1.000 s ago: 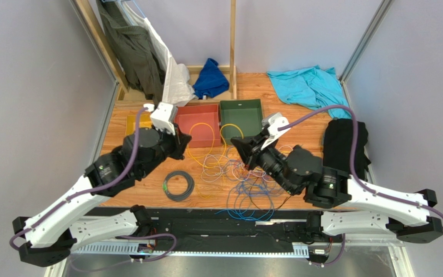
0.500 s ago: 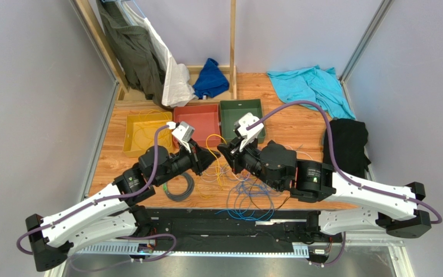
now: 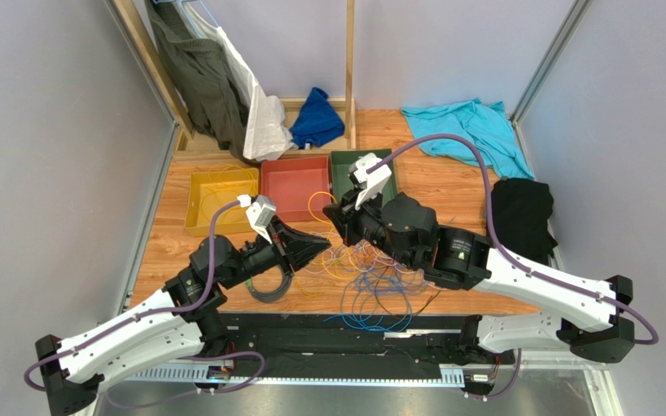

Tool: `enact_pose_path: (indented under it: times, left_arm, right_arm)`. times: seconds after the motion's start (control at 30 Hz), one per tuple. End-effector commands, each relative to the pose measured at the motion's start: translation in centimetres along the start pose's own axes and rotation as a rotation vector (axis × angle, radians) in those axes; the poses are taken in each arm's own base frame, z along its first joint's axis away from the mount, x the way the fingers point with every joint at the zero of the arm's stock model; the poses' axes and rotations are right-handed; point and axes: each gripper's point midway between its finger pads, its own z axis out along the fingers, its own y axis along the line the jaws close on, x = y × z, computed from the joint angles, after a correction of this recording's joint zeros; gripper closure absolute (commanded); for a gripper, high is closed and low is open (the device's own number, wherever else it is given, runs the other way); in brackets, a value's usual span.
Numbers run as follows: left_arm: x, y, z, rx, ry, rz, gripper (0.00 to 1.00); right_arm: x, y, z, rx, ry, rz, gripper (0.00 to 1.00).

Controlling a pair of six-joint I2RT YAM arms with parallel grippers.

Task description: Untangle the cables

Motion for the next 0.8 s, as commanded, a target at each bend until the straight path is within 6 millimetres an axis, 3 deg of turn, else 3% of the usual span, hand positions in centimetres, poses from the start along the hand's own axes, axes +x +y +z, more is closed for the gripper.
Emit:
enact_pose_path:
  times: [0.0, 0.2, 0.37, 0.6, 0.7, 0.77]
  left_arm:
    - [-0.5, -2.5, 0.8, 0.142, -0.024, 0.006, 0.82]
    - [0.4, -2.3, 2.2, 0.168, -0.019, -0.001, 0.78]
    - [0.4, -1.9, 2.8, 0.152, -0.030, 0.008, 0.69]
    - [-0.2, -1.3, 2.1, 0.137, -0.114, 0.021, 0.45]
    - [-0.2, -1.2, 2.1, 0.143, -0.126, 0.017, 0.48]
    - [0.2, -1.2, 2.3, 0.146, -0.109, 0.015, 0.64]
  right_arm:
    - [-3.4, 2.2, 0.6, -0.091, -0.063, 0.105, 1.00]
    - [-4.6, 4.1, 0.9, -0.164, -0.059, 0.184, 1.00]
    - [-4.9, 5.0, 0.4, -0.208, -0.051, 0.229, 1.00]
    - [-4.1, 5.6, -0.4, -0.262, -0.050, 0.337, 1.00]
    - [-3.6, 5.6, -0.5, -0.269, -0.050, 0.358, 1.00]
    - [-3.2, 5.6, -0.3, -0.268, -0.043, 0.357, 1.00]
